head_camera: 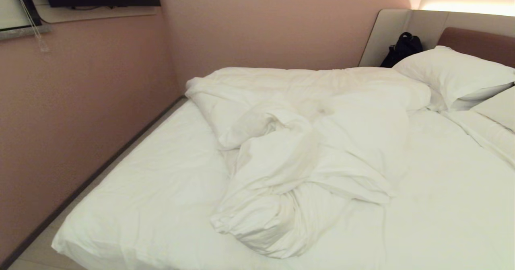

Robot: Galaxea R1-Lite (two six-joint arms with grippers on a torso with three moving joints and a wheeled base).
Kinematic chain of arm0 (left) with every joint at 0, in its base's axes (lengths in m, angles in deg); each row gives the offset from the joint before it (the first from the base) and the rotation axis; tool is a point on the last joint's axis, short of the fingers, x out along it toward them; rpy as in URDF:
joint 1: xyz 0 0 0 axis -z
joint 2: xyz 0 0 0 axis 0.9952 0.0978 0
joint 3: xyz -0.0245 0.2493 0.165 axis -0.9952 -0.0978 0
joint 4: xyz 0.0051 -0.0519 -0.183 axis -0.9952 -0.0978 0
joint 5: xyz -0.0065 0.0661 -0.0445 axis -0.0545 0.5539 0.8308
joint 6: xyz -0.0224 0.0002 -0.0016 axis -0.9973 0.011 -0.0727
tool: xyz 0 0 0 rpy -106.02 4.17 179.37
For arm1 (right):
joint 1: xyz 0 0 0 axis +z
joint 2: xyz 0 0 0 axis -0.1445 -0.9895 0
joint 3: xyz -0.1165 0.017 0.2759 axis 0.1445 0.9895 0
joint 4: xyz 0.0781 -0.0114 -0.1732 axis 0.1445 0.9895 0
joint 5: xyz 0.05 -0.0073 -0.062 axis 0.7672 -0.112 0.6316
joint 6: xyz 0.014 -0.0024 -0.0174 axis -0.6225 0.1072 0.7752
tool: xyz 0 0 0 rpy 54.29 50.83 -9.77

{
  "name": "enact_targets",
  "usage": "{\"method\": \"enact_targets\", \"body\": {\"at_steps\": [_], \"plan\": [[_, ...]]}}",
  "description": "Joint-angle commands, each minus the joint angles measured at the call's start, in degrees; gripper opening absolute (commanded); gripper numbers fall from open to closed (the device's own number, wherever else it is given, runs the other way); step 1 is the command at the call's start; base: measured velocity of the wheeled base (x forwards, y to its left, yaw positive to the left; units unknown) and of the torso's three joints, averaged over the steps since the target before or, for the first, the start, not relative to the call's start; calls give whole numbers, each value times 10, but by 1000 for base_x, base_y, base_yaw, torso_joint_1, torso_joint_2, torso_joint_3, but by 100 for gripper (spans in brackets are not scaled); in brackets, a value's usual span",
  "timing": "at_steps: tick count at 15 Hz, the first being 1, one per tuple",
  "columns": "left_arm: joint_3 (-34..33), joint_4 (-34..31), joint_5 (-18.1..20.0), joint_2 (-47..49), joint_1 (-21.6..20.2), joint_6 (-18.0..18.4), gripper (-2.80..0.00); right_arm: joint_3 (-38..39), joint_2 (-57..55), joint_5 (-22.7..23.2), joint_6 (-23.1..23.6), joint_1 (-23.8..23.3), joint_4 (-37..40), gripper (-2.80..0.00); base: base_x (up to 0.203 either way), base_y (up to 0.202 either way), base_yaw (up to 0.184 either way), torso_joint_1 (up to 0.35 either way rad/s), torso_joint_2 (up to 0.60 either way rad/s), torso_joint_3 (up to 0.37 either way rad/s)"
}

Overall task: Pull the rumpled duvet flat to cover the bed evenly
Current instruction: Hold the folded corner of the quilt

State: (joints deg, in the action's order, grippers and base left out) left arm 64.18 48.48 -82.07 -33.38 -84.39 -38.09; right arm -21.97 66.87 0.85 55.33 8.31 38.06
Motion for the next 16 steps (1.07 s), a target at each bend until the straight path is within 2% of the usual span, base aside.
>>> {"method": "enact_targets", "body": {"at_steps": [1, 16], "plan": [[1, 0, 0, 0, 0, -1, -280, 0, 0, 0, 0, 0, 0, -280, 0, -197, -1, 0, 5, 0], [1, -3, 0, 0, 0, 1, -280, 0, 0, 0, 0, 0, 0, -280, 0, -194, 0, 3, 1, 3]]}}
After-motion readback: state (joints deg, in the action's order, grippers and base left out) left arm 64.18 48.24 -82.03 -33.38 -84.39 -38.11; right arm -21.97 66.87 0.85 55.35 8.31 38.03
